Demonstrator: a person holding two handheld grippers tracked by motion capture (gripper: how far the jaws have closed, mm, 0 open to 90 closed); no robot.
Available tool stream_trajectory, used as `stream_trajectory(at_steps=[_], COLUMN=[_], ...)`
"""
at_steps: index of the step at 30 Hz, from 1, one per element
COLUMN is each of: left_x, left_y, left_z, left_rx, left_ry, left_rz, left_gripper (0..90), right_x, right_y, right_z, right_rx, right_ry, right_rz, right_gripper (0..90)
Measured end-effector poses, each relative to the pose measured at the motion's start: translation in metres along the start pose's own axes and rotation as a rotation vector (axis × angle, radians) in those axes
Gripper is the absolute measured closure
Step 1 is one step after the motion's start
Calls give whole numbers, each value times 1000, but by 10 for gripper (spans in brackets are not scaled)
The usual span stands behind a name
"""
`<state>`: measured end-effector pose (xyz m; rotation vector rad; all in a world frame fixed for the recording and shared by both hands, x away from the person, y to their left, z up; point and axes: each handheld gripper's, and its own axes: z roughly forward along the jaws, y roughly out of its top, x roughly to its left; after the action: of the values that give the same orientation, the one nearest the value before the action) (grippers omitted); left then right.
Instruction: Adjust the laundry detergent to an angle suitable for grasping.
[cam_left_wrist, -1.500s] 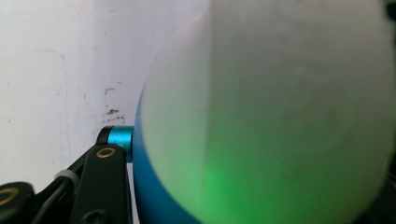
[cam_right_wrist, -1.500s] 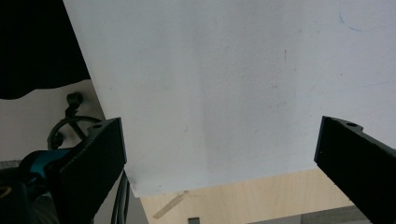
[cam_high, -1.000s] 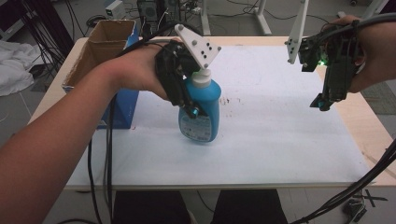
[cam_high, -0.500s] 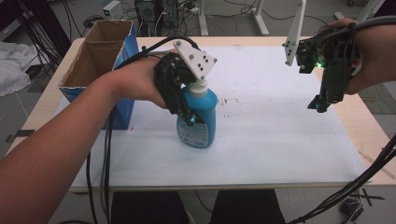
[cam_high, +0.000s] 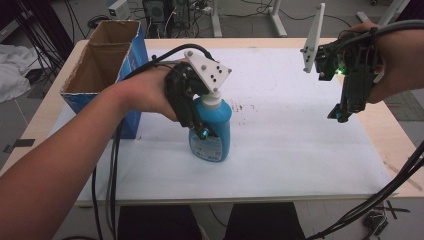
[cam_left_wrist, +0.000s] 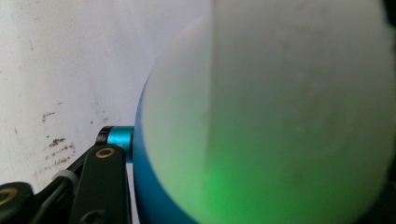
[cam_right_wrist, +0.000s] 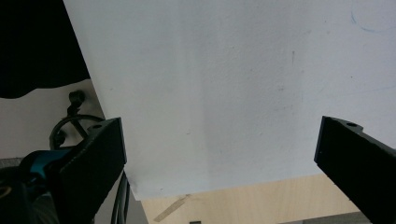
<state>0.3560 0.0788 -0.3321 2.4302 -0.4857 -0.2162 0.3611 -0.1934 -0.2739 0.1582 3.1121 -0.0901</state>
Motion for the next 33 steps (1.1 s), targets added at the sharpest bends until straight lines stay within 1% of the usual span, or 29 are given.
stream_trajectory(at_steps=[6,9,17,18,21,22,24,27,28,30,31,32,33], left_x=[1,1,0,-1,-2,-3,-4,-5,-5,-6,-6,-6,-5], left_y=[-2,-1,1,1,1,1,2,3,3,2,2,1,0], left_z=[0,0,0,-2,-3,-2,-3,-4,-4,-6,-8,-9,-11], left_rx=[-10,-6,0,4,7,6,17,30,26,29,33,29,35], left_ry=[-2,-1,6,16,19,19,20,26,25,36,40,48,51], left_rz=[-3,-4,-18,-17,-20,-28,-31,-42,-52,-56,-59,-67,-75], left_gripper=[426,425,393,381,355,355,333,308,299,299,298,285,268], right_x=[-1,-1,0,0,0,0,0,0,0,0,0,0,0], right_y=[0,0,0,0,0,0,1,2,2,3,3,4,4], right_z=[2,2,4,4,4,4,4,4,4,5,4,4,5], right_rx=[-2,-3,0,-2,-2,-3,-7,1,1,-1,2,1,-2], right_ry=[2,3,5,5,7,7,6,6,6,7,8,6,8], right_rz=[3,2,2,2,2,5,6,-3,0,2,-7,-4,-5], right_gripper=[14,14,14,14,14,14,14,14,14,14,14,14,14])
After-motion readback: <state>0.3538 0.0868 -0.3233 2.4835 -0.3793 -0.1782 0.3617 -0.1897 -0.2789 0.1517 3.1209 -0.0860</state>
